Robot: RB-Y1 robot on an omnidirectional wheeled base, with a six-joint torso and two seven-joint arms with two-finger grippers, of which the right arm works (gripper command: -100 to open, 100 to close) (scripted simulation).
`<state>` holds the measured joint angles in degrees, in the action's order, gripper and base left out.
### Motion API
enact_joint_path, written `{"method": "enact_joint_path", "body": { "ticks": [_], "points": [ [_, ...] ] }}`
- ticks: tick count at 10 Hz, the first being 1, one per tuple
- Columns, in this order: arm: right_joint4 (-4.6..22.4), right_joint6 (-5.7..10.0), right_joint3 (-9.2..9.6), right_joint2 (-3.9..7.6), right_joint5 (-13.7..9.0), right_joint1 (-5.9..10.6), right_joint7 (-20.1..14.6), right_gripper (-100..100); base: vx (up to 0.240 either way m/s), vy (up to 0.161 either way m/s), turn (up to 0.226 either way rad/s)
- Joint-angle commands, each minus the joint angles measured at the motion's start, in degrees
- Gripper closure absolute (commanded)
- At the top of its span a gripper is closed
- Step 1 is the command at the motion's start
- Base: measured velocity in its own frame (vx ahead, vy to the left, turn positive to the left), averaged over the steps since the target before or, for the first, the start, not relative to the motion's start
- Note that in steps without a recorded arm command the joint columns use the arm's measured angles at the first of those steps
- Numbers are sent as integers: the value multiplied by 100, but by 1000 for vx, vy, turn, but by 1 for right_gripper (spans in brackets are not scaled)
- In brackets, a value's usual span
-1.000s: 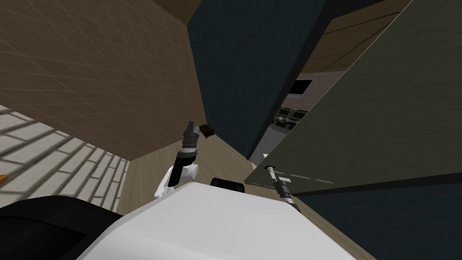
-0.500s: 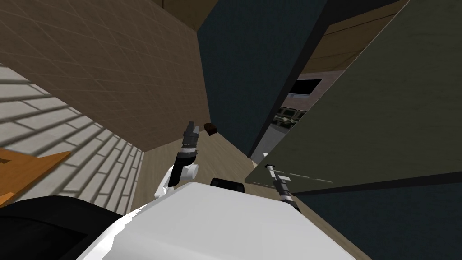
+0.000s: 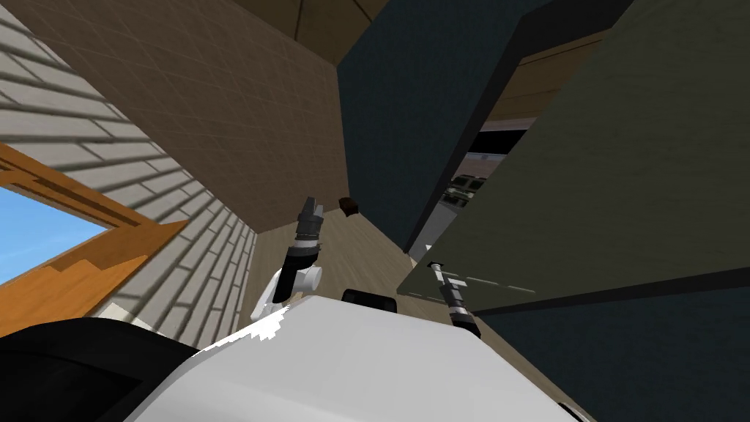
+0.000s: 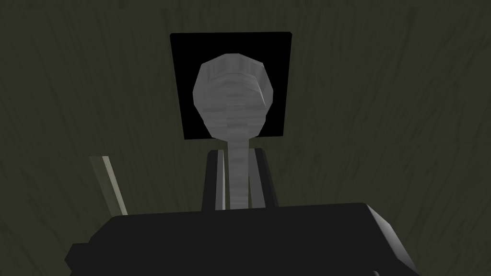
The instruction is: Pull the door open
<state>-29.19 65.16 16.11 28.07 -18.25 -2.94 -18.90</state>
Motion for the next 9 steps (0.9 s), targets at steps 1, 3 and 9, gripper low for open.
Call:
{"method": "enact_joint_path", "body": {
  "ticks": [1,3,9],
  "points": [
    [111,-70,-48,-78,30,156,33,100,-184,-89,175],
    [218,-183,-115,-158,61,346,71,100,-204,-72,158],
    [412,-389,-238,-304,117,695,139,100,-174,-62,107]
  ]
}}
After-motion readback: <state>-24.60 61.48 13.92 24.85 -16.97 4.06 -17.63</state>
